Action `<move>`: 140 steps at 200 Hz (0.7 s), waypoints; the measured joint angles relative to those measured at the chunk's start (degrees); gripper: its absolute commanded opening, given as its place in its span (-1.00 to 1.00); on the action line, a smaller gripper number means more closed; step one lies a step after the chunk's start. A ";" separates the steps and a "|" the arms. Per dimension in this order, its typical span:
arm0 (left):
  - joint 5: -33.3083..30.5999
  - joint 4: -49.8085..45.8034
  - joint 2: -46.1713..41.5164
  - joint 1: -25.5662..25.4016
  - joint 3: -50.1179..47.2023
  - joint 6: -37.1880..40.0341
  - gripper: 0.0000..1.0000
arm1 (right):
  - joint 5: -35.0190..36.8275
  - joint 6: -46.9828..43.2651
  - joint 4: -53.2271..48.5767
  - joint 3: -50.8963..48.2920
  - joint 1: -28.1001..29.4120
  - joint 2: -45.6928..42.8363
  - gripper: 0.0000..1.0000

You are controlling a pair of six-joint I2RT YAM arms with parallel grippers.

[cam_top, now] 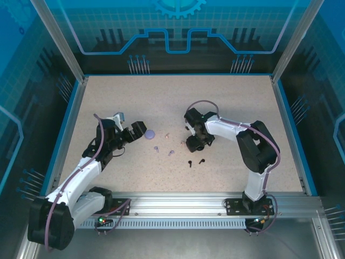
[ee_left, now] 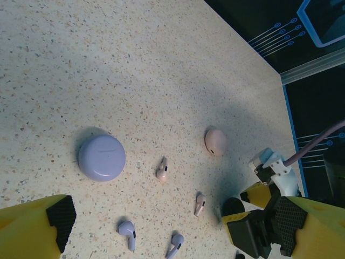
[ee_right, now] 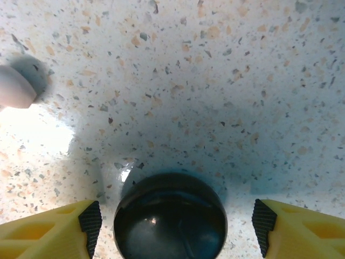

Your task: Insert the wireless bluetooth earbuds into the charging case

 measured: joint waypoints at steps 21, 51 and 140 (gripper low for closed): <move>0.00 0.02 0.00 0.00 0.00 0.02 0.98 | -0.15 -0.11 0.00 0.00 0.00 0.81 0.40; 0.00 0.00 0.00 0.00 0.00 0.02 0.97 | -0.83 -0.20 0.17 0.07 0.22 1.07 0.30; 0.00 0.00 0.00 0.00 0.00 0.07 0.97 | -1.73 -0.20 0.31 0.07 0.26 1.27 0.08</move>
